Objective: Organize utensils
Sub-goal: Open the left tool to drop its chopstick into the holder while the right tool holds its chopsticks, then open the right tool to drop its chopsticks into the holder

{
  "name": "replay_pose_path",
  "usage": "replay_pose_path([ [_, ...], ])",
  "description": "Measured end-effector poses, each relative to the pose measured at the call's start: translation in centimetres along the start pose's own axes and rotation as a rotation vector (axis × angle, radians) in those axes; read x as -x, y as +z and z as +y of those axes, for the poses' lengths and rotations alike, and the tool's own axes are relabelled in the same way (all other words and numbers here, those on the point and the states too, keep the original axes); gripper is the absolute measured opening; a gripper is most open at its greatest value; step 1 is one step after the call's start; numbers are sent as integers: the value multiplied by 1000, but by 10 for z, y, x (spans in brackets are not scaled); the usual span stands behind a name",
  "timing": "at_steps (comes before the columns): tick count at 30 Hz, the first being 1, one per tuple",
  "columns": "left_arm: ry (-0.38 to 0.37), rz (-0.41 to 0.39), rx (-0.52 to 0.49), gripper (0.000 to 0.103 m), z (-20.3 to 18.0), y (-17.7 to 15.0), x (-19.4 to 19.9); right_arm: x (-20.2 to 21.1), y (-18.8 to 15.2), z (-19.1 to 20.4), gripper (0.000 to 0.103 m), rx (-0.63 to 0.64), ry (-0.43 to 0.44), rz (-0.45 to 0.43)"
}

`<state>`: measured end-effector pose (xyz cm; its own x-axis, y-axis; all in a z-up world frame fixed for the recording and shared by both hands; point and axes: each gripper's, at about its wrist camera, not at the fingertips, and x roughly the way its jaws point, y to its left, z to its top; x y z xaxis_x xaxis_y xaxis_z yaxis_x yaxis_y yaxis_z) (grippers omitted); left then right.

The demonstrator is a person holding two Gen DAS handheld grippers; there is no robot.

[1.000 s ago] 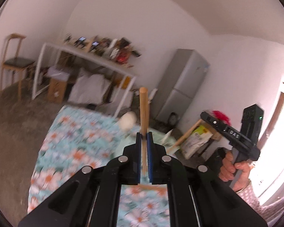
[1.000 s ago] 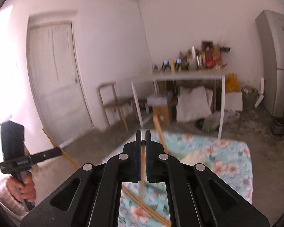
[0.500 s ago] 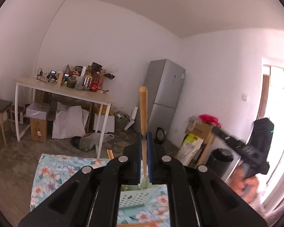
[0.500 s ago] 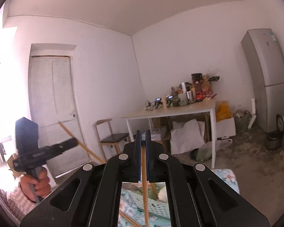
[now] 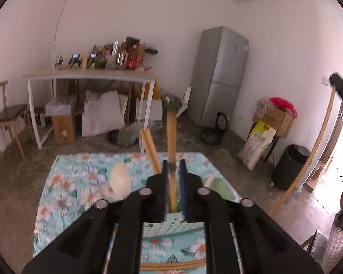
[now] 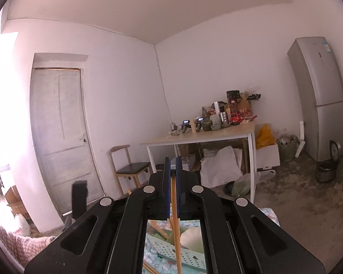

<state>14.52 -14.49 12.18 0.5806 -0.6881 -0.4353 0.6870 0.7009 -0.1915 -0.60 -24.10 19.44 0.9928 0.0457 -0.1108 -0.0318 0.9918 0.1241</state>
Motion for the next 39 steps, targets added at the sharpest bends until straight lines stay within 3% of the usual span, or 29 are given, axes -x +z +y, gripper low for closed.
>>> replay_pose_path([
  [1, 6, 3, 7, 35, 2, -1, -1, -3, 2, 2, 2, 5, 3, -4],
  [4, 14, -31, 12, 55, 5, 0, 5, -10, 9, 4, 2, 14, 12, -20],
  [6, 31, -47, 12, 64, 9, 1, 12, -20, 16, 3, 2, 1, 24, -31],
  [10, 42, -62, 48, 72, 21, -5, 33, -40, 25, 3, 2, -9, 23, -49],
  [14, 41, -54, 71, 77, 33, -21, 56, -67, 26, 3, 2, -19, 13, -42],
  [20, 31, 17, 115, 81, 55, -59, 77, -118, 15, -6, 2, -47, -12, 6],
  [27, 56, 70, 214, 81, 76, -101, 88, -161, -47, -14, 8, -41, -64, 179],
  [28, 55, 77, 222, 81, 76, -105, 87, -161, -54, -13, 10, -33, -76, 202],
  [32, 48, 83, 203, 81, 74, -109, 83, -141, -46, -6, 38, -22, -72, 179],
  [39, 17, 118, 187, 81, 69, -114, 66, -83, -35, 4, 57, -30, -52, 151],
])
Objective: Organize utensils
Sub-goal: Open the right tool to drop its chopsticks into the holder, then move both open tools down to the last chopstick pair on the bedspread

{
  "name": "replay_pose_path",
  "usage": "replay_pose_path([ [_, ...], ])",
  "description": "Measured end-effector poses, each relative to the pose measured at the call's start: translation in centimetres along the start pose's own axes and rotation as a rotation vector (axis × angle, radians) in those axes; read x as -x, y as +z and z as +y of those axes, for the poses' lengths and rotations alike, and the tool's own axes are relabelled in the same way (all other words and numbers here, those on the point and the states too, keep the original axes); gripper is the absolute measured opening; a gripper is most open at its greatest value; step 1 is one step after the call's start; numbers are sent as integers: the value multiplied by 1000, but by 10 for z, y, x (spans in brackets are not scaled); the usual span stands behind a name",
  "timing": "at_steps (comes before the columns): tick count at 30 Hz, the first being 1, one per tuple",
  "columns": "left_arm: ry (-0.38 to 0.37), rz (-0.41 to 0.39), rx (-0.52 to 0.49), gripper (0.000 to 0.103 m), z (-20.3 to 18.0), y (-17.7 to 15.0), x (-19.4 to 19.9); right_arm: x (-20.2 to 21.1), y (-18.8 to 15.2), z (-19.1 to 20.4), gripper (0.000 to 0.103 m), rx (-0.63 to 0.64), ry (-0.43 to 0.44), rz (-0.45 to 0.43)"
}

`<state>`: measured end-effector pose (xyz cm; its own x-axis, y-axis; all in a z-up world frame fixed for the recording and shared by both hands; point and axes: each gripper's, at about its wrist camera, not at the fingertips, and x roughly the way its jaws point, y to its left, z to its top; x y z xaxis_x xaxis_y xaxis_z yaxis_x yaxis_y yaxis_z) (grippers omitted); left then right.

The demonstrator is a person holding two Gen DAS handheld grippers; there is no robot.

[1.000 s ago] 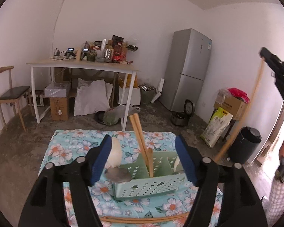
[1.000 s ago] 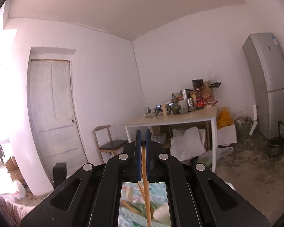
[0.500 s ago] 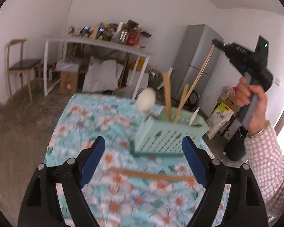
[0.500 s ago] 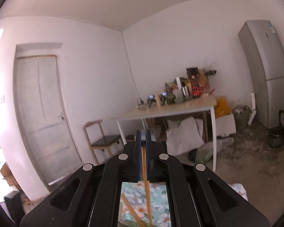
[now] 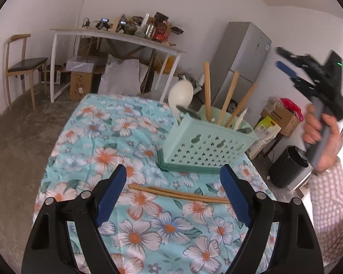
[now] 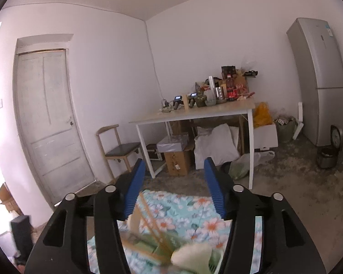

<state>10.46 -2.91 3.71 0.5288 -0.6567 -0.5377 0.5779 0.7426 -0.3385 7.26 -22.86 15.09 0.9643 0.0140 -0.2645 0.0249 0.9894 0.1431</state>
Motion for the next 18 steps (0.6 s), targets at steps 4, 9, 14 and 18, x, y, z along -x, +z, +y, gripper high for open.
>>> replay_pose_path([
  [4, -10, 72, 51, 81, 7, -11, -21, 26, -41, 7, 61, -8, 13, 67],
  [9, -113, 207, 225, 73, 23, -28, -59, 28, -116, 12, 63, -56, -4, 246],
  [14, -247, 338, 556, 58, 51, -45, -103, 18, -170, 11, 63, -122, -57, 397],
  [18, -253, 372, 722, 45, 69, -56, -127, 17, -185, 10, 63, -165, -52, 438],
])
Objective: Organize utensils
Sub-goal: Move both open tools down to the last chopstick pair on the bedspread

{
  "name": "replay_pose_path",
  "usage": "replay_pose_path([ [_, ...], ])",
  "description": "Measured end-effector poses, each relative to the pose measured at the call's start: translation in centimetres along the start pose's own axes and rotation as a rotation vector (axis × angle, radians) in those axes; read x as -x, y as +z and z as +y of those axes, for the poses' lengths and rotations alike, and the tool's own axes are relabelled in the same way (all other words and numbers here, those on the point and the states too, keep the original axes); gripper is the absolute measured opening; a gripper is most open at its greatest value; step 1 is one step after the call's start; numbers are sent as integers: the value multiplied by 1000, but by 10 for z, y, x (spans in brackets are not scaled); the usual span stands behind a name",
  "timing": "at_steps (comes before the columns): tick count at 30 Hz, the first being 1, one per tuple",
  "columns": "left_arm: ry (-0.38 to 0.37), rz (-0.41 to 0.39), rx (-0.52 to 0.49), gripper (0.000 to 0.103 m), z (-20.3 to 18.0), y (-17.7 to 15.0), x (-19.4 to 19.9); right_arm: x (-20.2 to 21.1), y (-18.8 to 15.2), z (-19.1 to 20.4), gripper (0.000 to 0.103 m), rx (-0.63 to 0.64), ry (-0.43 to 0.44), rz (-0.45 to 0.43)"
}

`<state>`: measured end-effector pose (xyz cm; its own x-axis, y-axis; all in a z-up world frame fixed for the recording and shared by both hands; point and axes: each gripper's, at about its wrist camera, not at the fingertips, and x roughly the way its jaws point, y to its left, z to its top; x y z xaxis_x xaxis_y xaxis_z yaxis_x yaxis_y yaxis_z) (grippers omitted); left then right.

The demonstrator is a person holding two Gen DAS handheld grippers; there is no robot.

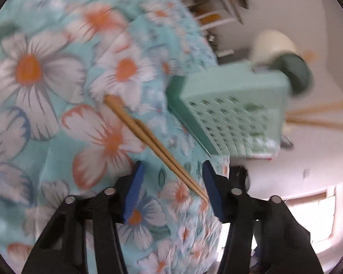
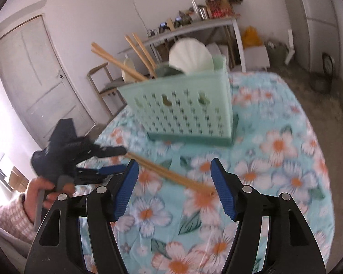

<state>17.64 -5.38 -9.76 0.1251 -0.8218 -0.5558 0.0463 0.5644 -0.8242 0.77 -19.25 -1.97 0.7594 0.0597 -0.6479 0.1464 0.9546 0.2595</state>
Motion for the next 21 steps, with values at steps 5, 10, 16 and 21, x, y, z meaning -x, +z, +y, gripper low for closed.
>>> replay_pose_path([
  [5, -37, -25, 133, 18, 22, 8, -6, -2, -8, -11, 63, -36, 29, 11],
  [10, -52, -49, 163, 10, 31, 4, -5, -3, -7, -21, 63, -85, 56, 11],
  [16, -35, -65, 156, 8, 23, -6, 5, 6, -7, -30, 63, -124, 68, -7],
  [21, -13, -34, 149, 8, 22, -16, 24, 12, -8, -33, 63, -132, 69, -11],
])
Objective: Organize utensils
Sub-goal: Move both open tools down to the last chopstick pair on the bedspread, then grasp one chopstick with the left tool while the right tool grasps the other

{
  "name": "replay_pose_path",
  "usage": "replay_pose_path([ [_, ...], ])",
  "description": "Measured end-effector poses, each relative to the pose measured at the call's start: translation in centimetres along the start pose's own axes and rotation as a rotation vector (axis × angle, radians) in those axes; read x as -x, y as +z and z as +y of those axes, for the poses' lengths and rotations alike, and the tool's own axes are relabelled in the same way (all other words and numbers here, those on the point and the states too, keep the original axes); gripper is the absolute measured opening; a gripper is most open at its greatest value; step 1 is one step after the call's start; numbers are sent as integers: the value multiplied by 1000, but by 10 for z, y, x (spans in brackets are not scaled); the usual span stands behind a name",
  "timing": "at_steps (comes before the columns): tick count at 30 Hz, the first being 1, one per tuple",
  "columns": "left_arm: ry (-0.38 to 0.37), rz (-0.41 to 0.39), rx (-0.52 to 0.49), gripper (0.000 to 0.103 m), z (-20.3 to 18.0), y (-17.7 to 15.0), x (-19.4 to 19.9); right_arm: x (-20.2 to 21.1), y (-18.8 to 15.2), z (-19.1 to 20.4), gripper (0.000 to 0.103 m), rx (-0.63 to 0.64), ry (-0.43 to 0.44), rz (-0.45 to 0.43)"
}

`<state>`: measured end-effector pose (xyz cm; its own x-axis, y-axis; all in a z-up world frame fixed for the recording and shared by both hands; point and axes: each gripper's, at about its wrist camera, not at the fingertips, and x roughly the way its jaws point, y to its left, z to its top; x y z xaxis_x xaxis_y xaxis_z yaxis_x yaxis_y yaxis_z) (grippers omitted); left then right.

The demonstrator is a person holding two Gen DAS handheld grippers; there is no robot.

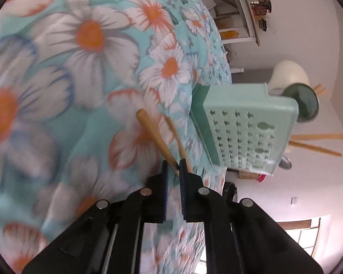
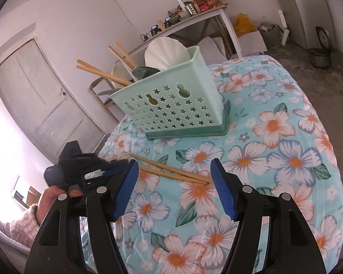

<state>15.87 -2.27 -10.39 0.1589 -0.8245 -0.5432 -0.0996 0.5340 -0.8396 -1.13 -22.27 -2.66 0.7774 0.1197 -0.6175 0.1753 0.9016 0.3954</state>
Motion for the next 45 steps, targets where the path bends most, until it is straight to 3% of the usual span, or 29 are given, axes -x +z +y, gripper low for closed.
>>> replay_pose_path([
  [7, 6, 8, -52, 11, -6, -12, 21, -1, 2, 2, 63, 1, 10, 9],
  [8, 6, 7, -55, 15, -7, -13, 22, -1, 2, 4, 63, 5, 12, 10],
  [10, -5, 0, -21, 43, -2, -13, 23, -1, 0, 8, 63, 15, 13, 13],
  [11, -13, -1, 10, 45, 2, -12, 21, 0, -1, 10, 63, 19, 14, 13],
  [17, -55, -35, 155, 43, 20, -8, 14, 7, -6, 15, 63, 24, 6, 9],
  [22, 13, -61, 201, 12, 27, -3, 5, 15, -5, 14, 63, 23, -6, -3],
  [24, 9, -72, 191, 11, 26, -5, 5, 19, -5, 14, 63, 28, -14, -9],
  [27, 37, -73, 82, 11, 14, -6, 6, 22, -4, 13, 63, 27, -21, -9],
  [34, -41, 83, -124, 11, -7, 6, 13, 21, -2, 15, 63, 42, -16, 4],
  [37, -69, 109, -106, 10, 2, 8, 22, 13, 2, 23, 63, 70, -3, 24],
  [41, -30, 80, -47, 12, 22, 12, 21, -8, 9, 50, 62, 169, 14, 60],
  [45, 10, 23, -80, 14, 24, 4, 22, -41, 13, 78, 57, 301, 24, 114],
])
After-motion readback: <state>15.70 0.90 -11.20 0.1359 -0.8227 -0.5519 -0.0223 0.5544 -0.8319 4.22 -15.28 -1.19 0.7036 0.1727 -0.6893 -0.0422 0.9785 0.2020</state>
